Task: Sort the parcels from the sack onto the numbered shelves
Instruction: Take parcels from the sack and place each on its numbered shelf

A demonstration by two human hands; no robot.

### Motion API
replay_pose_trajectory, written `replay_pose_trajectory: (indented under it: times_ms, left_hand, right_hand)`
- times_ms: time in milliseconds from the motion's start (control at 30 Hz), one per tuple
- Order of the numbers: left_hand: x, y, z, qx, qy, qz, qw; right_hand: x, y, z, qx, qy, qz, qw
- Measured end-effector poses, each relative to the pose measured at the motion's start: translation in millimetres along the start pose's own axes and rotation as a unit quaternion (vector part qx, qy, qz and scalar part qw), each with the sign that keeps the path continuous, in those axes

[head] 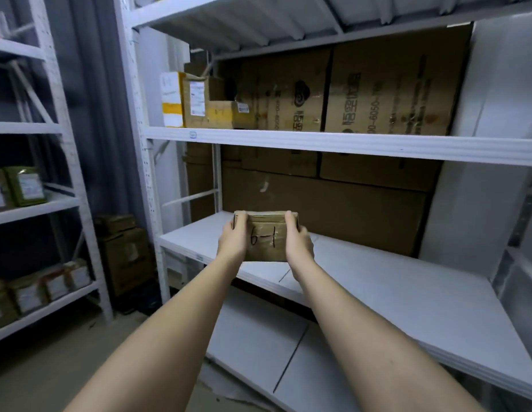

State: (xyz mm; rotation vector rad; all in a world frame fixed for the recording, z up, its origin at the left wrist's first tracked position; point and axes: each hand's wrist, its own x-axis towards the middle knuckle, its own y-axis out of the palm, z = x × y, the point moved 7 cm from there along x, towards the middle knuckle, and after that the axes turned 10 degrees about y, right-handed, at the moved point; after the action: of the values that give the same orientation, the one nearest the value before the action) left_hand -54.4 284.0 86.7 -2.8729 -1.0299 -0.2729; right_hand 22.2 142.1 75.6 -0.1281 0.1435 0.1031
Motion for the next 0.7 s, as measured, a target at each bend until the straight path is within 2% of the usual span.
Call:
replay_pose_trajectory:
  times_ms: [233, 433, 567, 700]
  left_hand:
    - [100, -32, -76, 0.013, 0.144, -0.087, 0.986]
    - [158, -49, -144, 0.049, 0.263, -0.158, 0.951]
    - [195, -48, -170, 0.061, 0.311, -0.143, 0.938]
    - [236, -39, -182, 0.013, 0.323, -0.089, 0.942]
  right_hand:
    - [51, 60, 124, 0.000, -0.141, -0.007, 0.990]
    - [73, 92, 204, 0.048, -0.226, -0.011, 0.973]
    - [94, 96, 242, 0.029, -0.277, -0.058, 0.959]
    - [115, 99, 266, 0.015, -0.319, -0.106, 0.942]
